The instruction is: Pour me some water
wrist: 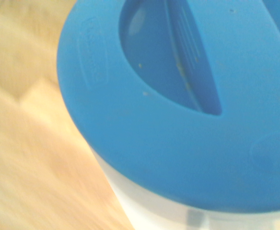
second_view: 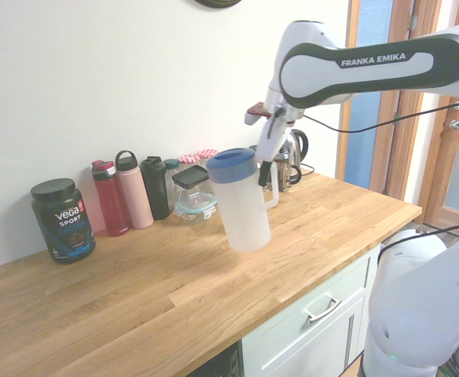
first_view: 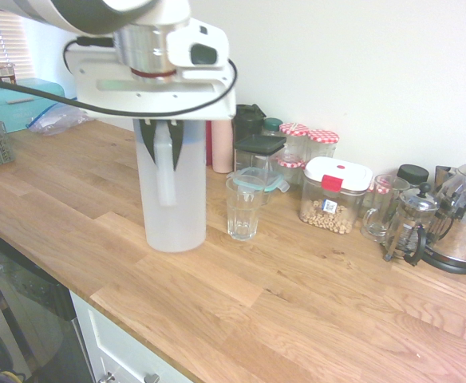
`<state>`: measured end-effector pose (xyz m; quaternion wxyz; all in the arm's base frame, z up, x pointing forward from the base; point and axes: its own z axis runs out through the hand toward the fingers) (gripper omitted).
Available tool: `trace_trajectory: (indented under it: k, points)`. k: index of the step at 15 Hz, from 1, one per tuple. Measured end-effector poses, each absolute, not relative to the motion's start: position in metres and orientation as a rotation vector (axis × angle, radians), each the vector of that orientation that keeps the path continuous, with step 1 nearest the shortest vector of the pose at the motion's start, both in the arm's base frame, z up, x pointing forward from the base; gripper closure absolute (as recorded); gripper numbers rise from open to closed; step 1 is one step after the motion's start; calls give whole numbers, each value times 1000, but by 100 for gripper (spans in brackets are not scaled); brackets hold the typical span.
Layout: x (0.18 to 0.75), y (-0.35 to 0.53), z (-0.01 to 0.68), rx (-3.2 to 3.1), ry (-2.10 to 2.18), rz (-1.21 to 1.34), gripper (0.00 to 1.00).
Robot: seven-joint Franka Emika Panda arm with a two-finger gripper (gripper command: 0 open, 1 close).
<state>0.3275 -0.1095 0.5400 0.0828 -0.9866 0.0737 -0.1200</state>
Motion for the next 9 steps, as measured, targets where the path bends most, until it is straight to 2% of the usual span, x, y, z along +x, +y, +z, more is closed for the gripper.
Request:
trace_trajectory:
  k: [4, 9]
  points:
    - [321, -191, 528, -2964, 123, -345, 100]
    - [395, -221, 535, -3055, 80, -310, 100]
